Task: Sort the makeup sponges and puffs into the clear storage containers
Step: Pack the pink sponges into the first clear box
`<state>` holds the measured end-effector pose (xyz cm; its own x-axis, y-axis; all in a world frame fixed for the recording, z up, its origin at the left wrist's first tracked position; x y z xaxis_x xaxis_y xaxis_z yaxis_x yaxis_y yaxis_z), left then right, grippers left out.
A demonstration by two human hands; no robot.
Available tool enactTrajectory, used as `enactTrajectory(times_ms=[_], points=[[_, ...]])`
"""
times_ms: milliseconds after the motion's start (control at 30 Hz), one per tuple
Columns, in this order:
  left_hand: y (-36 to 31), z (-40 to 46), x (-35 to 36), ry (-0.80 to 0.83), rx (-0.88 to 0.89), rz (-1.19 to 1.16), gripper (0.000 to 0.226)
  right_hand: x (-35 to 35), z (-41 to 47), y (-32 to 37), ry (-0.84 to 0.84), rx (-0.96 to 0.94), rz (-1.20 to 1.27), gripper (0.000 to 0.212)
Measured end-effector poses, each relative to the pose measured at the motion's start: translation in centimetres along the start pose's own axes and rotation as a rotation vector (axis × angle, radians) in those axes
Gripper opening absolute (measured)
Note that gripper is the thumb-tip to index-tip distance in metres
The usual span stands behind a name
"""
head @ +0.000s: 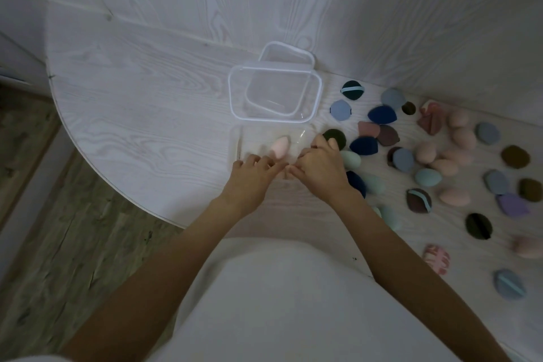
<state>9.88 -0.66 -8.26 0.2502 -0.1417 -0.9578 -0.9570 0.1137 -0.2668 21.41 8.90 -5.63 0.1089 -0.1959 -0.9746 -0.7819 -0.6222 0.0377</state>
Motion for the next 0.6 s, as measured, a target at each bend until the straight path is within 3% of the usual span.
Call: enactTrajectory(times_ms=[200, 300, 400, 600], points=[[0.0, -0.2, -0.1, 0.003, 0.011, 0.013, 0.061, -1.0, 1.5, -0.5, 0.018, -0.053, 0.155, 0.030], [-0.1, -0.3, 0.0, -0.018, 0.011, 0.016, 0.061, -0.8, 3.2, 0.9, 0.094, -0.179, 0.074, 0.045], [0.0, -0.2, 0.2, -0.012, 0.010, 0.009, 0.063, -0.3, 4.0, 1.9, 0.122, -0.213, -0.099, 0.034], [0.2, -0.3, 0.3, 0.002, -0.004, -0.019, 0.063, -0.6, 3.8, 0.6, -0.073, -0.221, -0.235, 0.017]])
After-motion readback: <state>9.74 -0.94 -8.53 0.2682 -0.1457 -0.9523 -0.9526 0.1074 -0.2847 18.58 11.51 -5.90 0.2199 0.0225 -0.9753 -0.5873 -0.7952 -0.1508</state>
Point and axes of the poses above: each hand's wrist, its own z-axis towards the middle knuckle, its own x-axis out of the palm, y = z × x, the point moved 3 cm from there along z, towards the middle knuckle, and after that the axes turned 9 degrees about x, right-handed, at the moved point
